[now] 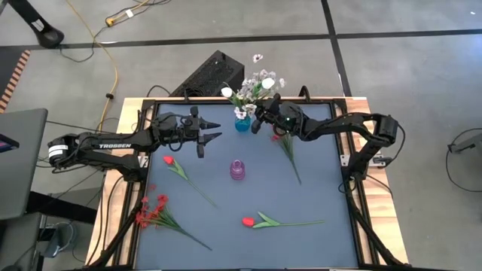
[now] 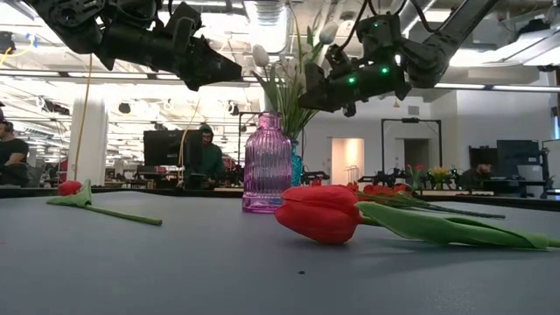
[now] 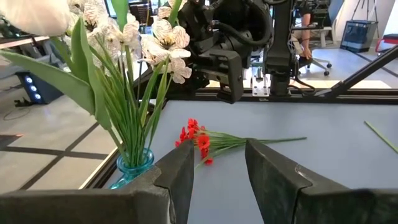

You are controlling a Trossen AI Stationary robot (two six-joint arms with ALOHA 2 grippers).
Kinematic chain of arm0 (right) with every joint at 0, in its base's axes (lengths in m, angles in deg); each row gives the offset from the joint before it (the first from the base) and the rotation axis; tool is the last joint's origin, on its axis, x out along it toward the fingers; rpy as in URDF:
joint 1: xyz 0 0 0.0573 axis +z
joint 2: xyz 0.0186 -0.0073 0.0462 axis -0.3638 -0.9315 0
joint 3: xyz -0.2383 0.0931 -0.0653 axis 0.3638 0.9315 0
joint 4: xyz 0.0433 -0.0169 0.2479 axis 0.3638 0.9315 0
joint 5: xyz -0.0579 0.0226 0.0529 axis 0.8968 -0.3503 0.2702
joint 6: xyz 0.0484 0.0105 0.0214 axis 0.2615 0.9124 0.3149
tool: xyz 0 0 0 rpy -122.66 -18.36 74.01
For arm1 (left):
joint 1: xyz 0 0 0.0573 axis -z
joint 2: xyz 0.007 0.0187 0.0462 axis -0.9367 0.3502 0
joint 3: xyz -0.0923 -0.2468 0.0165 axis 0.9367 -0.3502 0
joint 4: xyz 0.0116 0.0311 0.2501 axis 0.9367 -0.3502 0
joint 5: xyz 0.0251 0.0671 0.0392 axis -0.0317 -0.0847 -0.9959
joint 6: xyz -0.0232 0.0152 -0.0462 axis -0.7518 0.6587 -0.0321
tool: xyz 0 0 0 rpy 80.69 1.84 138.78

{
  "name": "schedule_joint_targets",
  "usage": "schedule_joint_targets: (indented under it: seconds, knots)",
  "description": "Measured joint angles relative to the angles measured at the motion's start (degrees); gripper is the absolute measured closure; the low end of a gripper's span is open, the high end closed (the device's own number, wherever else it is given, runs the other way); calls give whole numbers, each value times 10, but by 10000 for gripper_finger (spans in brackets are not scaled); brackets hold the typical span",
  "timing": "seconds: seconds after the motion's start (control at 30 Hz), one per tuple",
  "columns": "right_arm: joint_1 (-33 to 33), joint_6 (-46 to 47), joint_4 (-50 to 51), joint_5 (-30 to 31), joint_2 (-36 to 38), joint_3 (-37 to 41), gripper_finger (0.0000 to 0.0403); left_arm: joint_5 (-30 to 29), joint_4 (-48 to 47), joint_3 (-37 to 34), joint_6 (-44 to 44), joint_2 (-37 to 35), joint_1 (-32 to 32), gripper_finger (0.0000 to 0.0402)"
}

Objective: Sort flowers into vase by color
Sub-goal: Put the white tulip into the blue vase

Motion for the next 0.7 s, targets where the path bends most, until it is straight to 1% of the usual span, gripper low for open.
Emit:
schedule_joint_targets:
  seconds: [0.1,0.27,0.53,0.63,0.7]
  knots:
    - [1,0,0,-1,0,0,370,0,0,0,-1,0,0,266]
    - [1,0,-3,-26,0,0,373,0,0,0,-1,0,0,266]
    - [0,10,-1,-26,0,0,373,0,0,0,-3,0,0,266]
    - [1,11,-8,-28,-23,-6,373,0,0,0,-6,0,0,266]
    - [4,10,-2,-28,-52,-18,373,1,1,0,-7,0,0,266]
